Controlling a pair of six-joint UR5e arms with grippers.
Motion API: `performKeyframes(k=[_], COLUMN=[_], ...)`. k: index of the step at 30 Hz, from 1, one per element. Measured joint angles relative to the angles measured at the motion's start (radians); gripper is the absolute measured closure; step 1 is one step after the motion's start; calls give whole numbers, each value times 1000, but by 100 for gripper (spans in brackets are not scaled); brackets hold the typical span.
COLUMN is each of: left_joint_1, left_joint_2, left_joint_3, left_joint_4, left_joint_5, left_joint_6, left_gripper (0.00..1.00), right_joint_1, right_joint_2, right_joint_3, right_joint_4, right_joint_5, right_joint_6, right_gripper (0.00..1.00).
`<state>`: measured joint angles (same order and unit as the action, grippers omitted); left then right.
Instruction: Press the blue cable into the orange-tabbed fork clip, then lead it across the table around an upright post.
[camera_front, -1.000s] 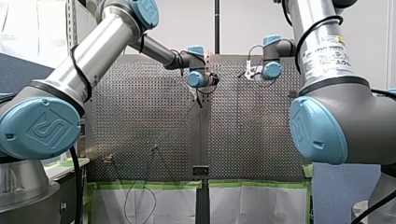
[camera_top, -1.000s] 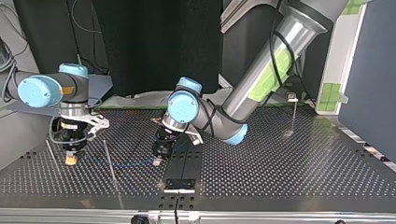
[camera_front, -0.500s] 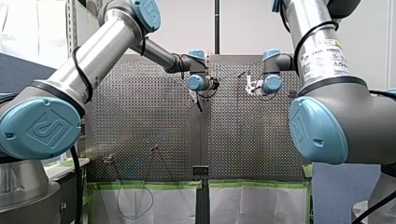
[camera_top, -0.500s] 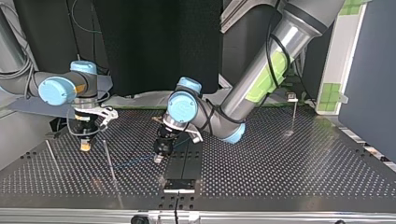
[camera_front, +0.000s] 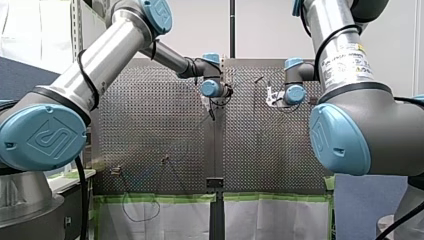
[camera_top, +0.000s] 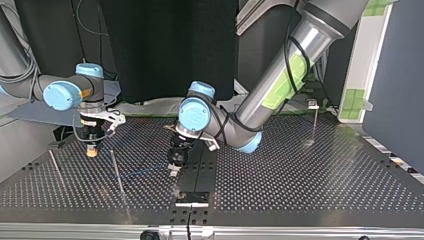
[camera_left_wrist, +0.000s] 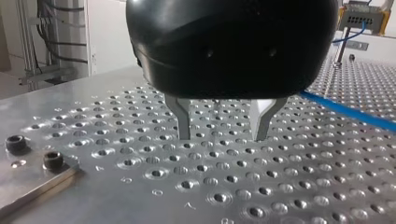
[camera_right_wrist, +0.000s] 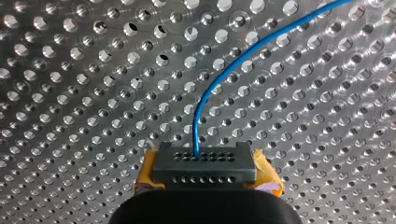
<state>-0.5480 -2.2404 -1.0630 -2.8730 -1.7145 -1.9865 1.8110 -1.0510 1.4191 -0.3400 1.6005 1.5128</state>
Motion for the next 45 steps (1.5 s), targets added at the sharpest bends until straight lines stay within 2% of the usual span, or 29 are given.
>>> performKeyframes(k=[14, 22, 29, 45], left_joint_1=[0, 0, 0, 0], left_joint_2=[-1, 0, 0, -1], left_joint_3=[0, 0, 0, 0], left_joint_4=[-4, -6, -6, -7], left_joint_5=[-8, -9, -9, -9], left_joint_6=[2, 2, 2, 2], left_gripper=[37, 37, 37, 37], right_joint_1=[-3, -9, -15, -17], right_joint_2=[4, 6, 12, 91], right_joint_3=[21, 50, 80, 106], right_joint_4=[-11, -49, -104, -130], right_joint_5=[-9, -11, -12, -15], right_joint_6=[-16, -10, 8, 10], right_gripper=[100, 100, 100, 100])
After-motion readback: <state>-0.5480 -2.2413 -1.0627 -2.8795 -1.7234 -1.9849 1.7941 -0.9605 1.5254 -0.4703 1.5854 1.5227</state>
